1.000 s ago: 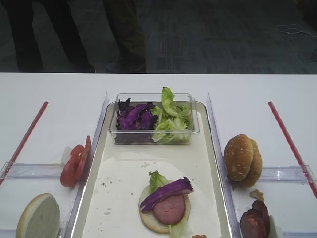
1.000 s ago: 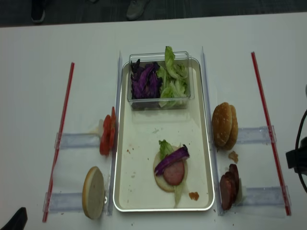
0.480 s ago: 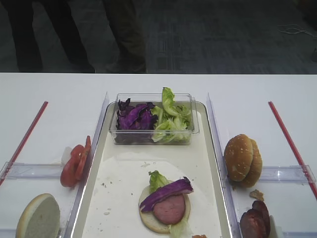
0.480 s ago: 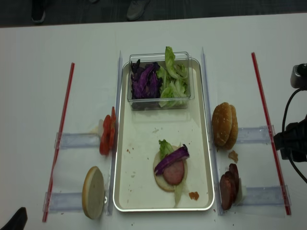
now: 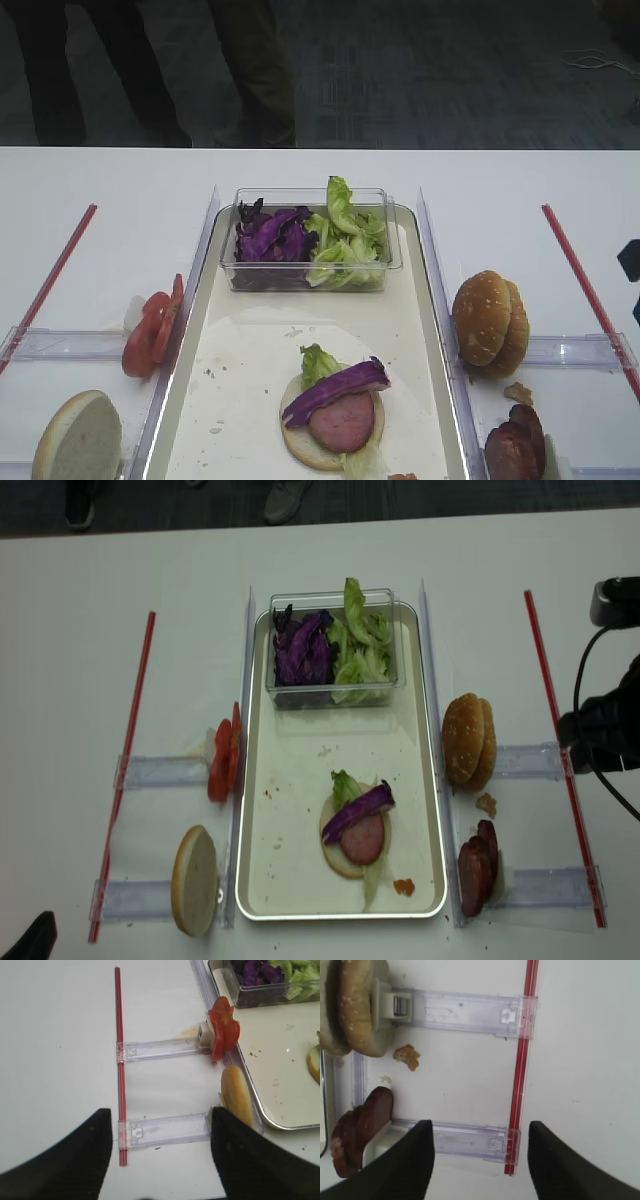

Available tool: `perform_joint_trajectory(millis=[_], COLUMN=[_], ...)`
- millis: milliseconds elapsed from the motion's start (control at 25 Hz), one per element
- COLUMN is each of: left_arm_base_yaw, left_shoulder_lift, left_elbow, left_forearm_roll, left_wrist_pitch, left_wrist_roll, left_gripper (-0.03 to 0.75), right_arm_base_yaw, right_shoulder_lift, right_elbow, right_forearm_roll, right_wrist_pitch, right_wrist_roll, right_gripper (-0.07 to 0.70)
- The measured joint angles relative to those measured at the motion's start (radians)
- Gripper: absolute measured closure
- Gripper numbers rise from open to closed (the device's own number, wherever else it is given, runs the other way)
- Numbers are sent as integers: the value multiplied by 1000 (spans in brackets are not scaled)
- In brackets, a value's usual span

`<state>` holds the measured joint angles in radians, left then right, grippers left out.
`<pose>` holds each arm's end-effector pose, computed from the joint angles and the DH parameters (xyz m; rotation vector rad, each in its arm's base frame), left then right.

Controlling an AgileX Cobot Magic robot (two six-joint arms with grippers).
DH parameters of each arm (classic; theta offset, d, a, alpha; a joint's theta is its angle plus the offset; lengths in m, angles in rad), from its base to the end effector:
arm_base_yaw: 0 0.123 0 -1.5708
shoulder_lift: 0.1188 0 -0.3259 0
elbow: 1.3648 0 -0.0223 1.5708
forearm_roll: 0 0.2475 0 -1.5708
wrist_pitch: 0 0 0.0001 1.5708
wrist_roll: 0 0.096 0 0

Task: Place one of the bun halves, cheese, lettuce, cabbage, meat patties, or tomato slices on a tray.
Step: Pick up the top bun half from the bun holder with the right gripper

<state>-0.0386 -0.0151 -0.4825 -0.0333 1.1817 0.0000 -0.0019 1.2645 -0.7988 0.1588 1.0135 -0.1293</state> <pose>-0.0508 -0.0010 0.2580 0.0458 2.1674 -0.0628 0.1949 0.0125 0.2789 -0.0816 2.9470 0.1923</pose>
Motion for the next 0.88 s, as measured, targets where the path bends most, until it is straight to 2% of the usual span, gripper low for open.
perform_joint_trajectory(millis=[480, 880], left_arm_base_yaw=[0, 0], left_shoulder_lift=[0, 0], left_elbow=[0, 0], left_forearm_roll=[0, 0], left_wrist_pitch=[0, 0], left_wrist_roll=[0, 0], left_gripper=[306, 306], right_arm_base_yaw=[0, 0], right_shoulder_lift=[160, 256], right_elbow=[-148, -219], right_forearm_roll=[10, 16], right_wrist_pitch=[4, 4], right_wrist_roll=[-5, -14], right_gripper=[168, 168])
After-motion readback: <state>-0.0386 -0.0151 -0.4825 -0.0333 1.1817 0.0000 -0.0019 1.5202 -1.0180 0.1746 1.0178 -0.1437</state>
